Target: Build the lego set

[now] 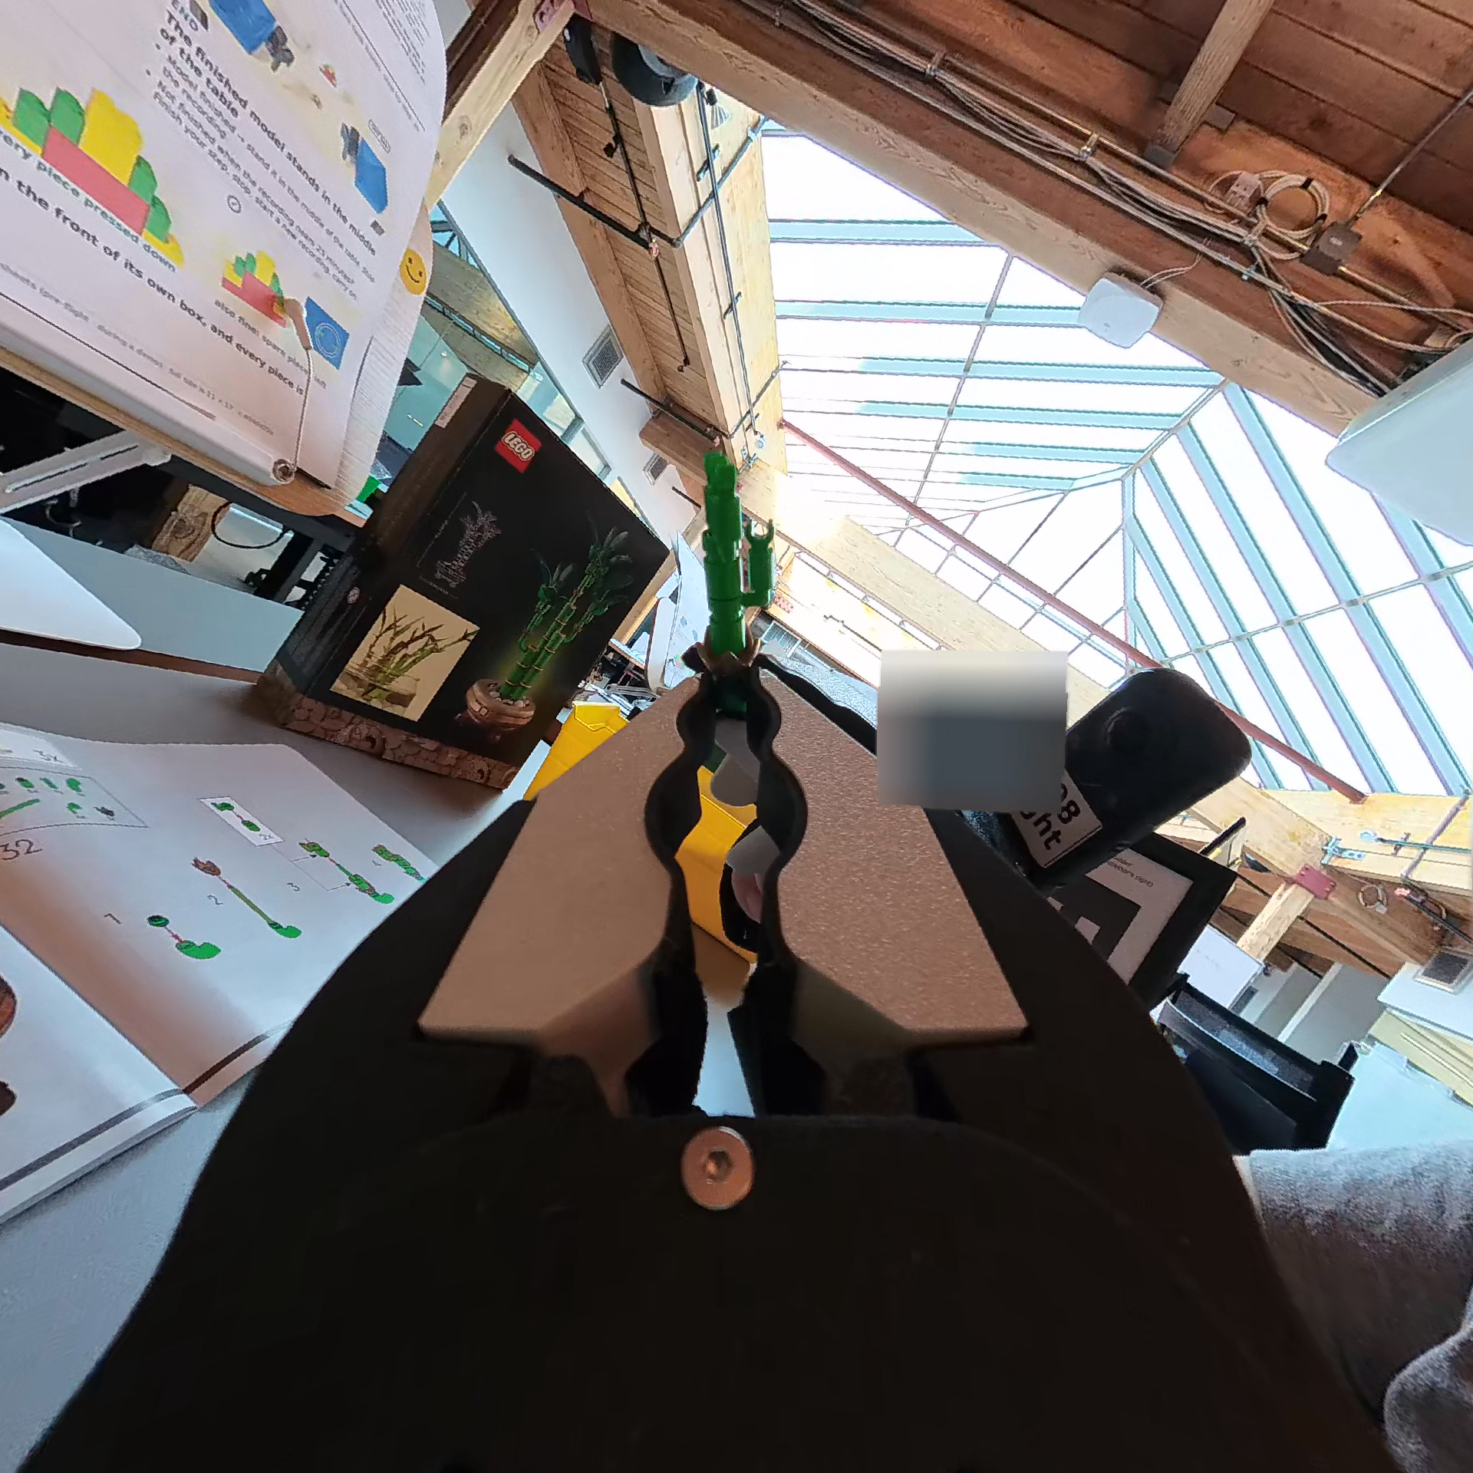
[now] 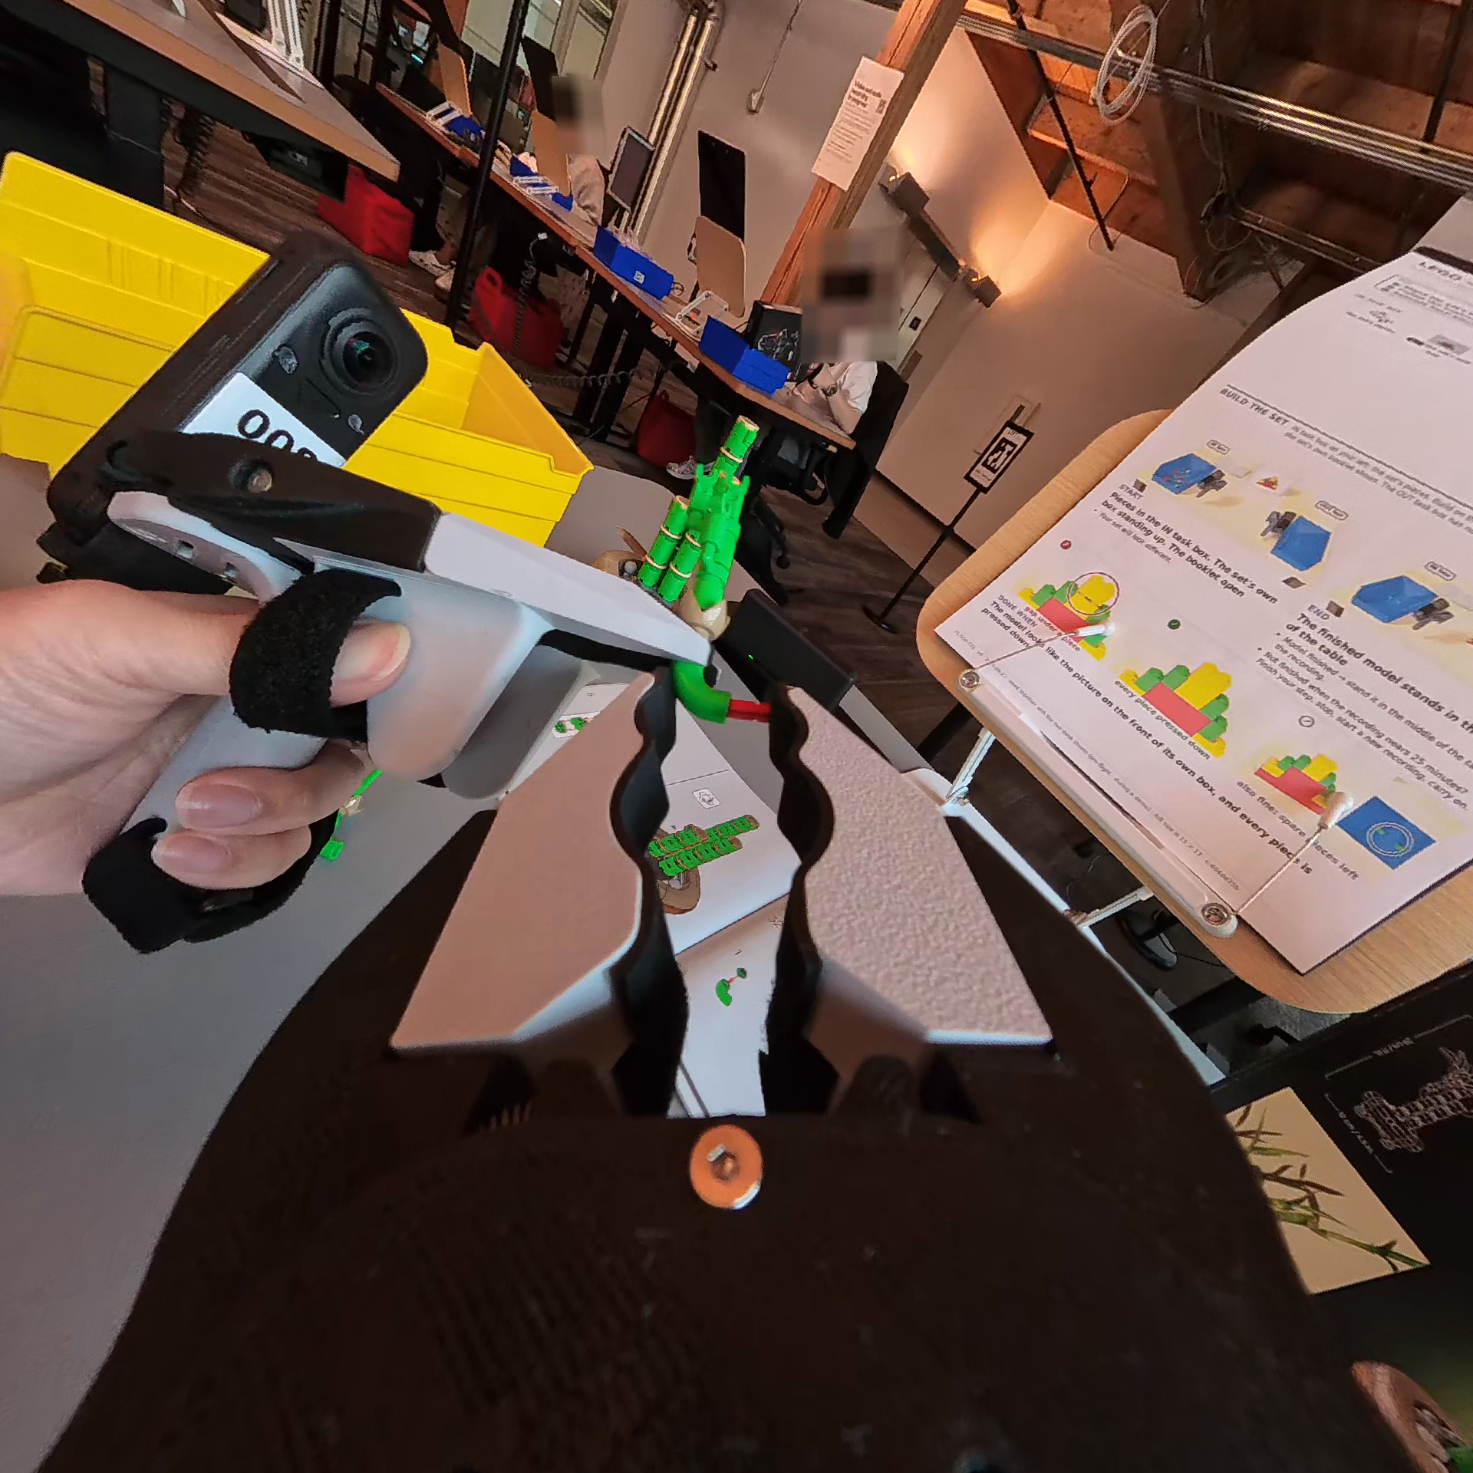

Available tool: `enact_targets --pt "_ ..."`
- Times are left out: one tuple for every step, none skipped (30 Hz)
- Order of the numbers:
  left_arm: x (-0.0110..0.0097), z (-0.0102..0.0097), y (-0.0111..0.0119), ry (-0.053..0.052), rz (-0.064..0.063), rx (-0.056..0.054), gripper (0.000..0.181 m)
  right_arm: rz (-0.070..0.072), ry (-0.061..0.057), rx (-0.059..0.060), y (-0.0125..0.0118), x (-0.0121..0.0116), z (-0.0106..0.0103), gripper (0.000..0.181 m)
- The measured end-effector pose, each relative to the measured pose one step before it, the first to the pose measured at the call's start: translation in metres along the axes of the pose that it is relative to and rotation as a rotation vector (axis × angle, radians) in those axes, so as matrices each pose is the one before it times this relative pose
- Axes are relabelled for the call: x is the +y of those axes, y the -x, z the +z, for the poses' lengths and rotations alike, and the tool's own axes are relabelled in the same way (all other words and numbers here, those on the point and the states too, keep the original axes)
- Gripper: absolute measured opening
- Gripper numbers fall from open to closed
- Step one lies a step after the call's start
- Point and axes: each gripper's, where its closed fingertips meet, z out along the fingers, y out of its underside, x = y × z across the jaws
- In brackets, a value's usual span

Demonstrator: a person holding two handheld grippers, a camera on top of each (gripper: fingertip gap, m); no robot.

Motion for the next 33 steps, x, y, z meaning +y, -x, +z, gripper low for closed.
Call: enact_targets --pt "-0.00002 0.00008 -0.00023 -0.0002 0.0003 0.0009 0.006 -0.002 0.0001 0.0002 0.00001 -0.00008 -0.00021 0.023" --pt "-0.00007 -0.00007 -0.00028 -0.0009 -0.001 0.0016 0.006 -0.0016 -0.001 -0.0001 0.00008 -0.00023 -0.00003 0.023" --pt "-0.00063 -0.00012 -0.00038 -0.0042 0.0005 0.0024 0.006 -0.0003 -0.0047 0.0 0.00015 -0.00075 0.00023 0.023" --pt "-0.0011 -0.00041 0.00006 -0.0058 -0.0023 0.0002 0.006 0.0125 -0.0016 -0.0039 0.00003 -0.00041 0.00106 0.024" --pt "-0.00106 -0.00064 0.00096 -0.0065 -0.0039 -0.0011 0.006 0.0314 0.0013 -0.0087 0.00023 0.00021 0.00169 0.024" --pt "-0.00084 -0.00052 0.00054 -0.0088 -0.0024 0.0038 0.006 0.0304 -0.003 -0.0053 0.00032 -0.00033 0.0011 0.025" --pt "-0.00068 -0.00045 -0.00011 -0.0096 -0.0014 0.0067 0.006 0.0107 -0.0045 0.0034 0.00031 -0.00055 0.00052 0.025" --pt "-0.00048 -0.00033 -0.0005 -0.0097 0.0008 0.006 0.006 -0.0106 -0.0026 0.0094 0.0002 -0.0003 -0.00013 0.025" --pt "0.00004 -0.00007 -0.00069 -0.0049 0.0018 0.0037 0.006 -0.0207 -0.0008 0.0114 -0.00024 -0.00057 -0.00058 0.026" --pt "-0.00024 0.00025 -0.00185 -0.0037 0.0025 0.0099 0.006 -0.0124 -0.0058 0.0097 -0.00031 -0.00173 -0.00129 0.027" --pt "-0.00051 0.00064 -0.00258 -0.0029 0.0036 0.0126 0.006 -0.0025 -0.0093 0.0016 0.00037 -0.00244 -0.00127 0.025" --pt "-0.00042 0.00041 -0.00206 -0.0006 0.0043 0.0082 0.006 0.0035 -0.005 -0.0015 0.00018 -0.00167 -0.00096 0.025" --pt "-0.00036 0.00023 -0.00166 -0.0031 0.0096 0.0046 0.006 0.009 -0.0045 -0.003 -0.00002 -0.0012 -0.0006 0.025" --pt "-0.00014 0.00027 -0.00131 -0.0027 0.0064 0.0034 0.006 0.0104 -0.0049 -0.003 0.00008 -0.00105 -0.00067 0.025" --pt "0.00014 0.00029 -0.00119 -0.0007 -0.0009 0.0062 0.006 -0.004 -0.0026 -0.0021 0.00022 -0.0009 -0.00081 0.025" --pt "0.0002 0.00035 -0.00102 -0.001 -0.0043 0.0066 0.006 -0.0197 -0.0018 0.0036 -0.00016 -0.00068 -0.00084 0.025" --pt "0.00033 0.00031 -0.00051 -0.0015 -0.0018 0.0034 0.006 -0.019 0.001 0.0058 -0.00026 -0.00042 -0.00074 0.024" --pt "0.00034 0.00024 -0.00025 -0.0027 -0.0015 0.0004 0.006 -0.0172 0.0003 0.0029 -0.00014 0.00002 -0.00041 0.024" --pt "0.00063 0.00018 0.00055 0.001 -0.0024 -0.0037 0.006 -0.0054 0.0052 -0.0013 -0.00022 0.00108 -0.00017 0.024" --pt "0.00027 0.00014 0.00006 0.0015 -0.0025 0.002 0.006 0.0068 -0.0026 -0.003 -0.00001 0.00004 -0.00013 0.024" --pt "0.00014 0.00028 0.0001 0.0024 -0.0036 0.0008 0.006 -0.0004 -0.0008 0.0007 -0.0002 0.00017 -0.00005 0.024" --pt "0.00034 0.00009 0.0007 0.0021 0.0015 -0.0043 0.006 -0.0123 0.0071 0.0047 -0.00021 0.00068 0.00012 0.024" --pt "-0.00012 0.00002 -0.0002 -0.0017 0.001 0.0015 0.006 -0.0143 0.0003 0.0059 -0.00007 -0.00054 -0.00011 0.023" --pt "-0.00023 -0.00001 -0.00042 -0.0007 -0.0042 0.003 0.006 -0.0098 0.0 0.0049 0.00006 -0.00054 -0.0002 0.023" --pt "0.00005 0.0001 0.00002 0.0012 0.0006 -0.0014 0.006 -0.0026 0.0031 0.002 -0.00004 0.00017 -0.00002 0.023" --pt "0.00005 0.00008 -0.00008 0.0014 0.0048 -0.0024 0.006 0.0002 0.0008 -0.0003 0.00009 -0.00002 -0.00006 0.023" --pt "-0.00008 0.00019 -0.00034 -0.0005 0.0043 -0.0008 0.006 -0.0009 -0.0029 0.0021 -0.00013 -0.00042 -0.0002 0.023" --pt "-0.0001 0.00007 -0.00007 0.0004 0.0022 -0.0016 0.006 -0.0044 0.0021 0.0009 -0.00009 0.00009 -0.00005 0.023" --pt "0.00003 0.00005 0.00022 -0.0003 0.0007 -0.0017 0.006 -0.002 0.0027 0.0006 0.00003 0.00022 0.00011 0.023" --pt "-0.00009 0.00007 0.00005 -0.0003 -0.0021 0.0006 0.006 -0.0009 -0.0006 0.001 0.00002 -0.0001 0.00004 0.023" --pt "0.00001 -0.00009 0.00027 0.0001 -0.0002 -0.0012 0.006 -0.0045 0.0013 0.0001 0.00009 0.00027 0.00011 0.023" --pt "0.00003 0.0001 0.00028 0.0005 -0.0002 -0.0009 0.006 -0.0033 0.001 0.0011 0.00004 0.00023 0.00013 0.023" --pt "-0.00056 0.00012 -0.00036 -0.0021 -0.0035 0.0042 0.006 0.0009 -0.0075 0.0037 -0.00009 -0.00105 0.00012 0.023"
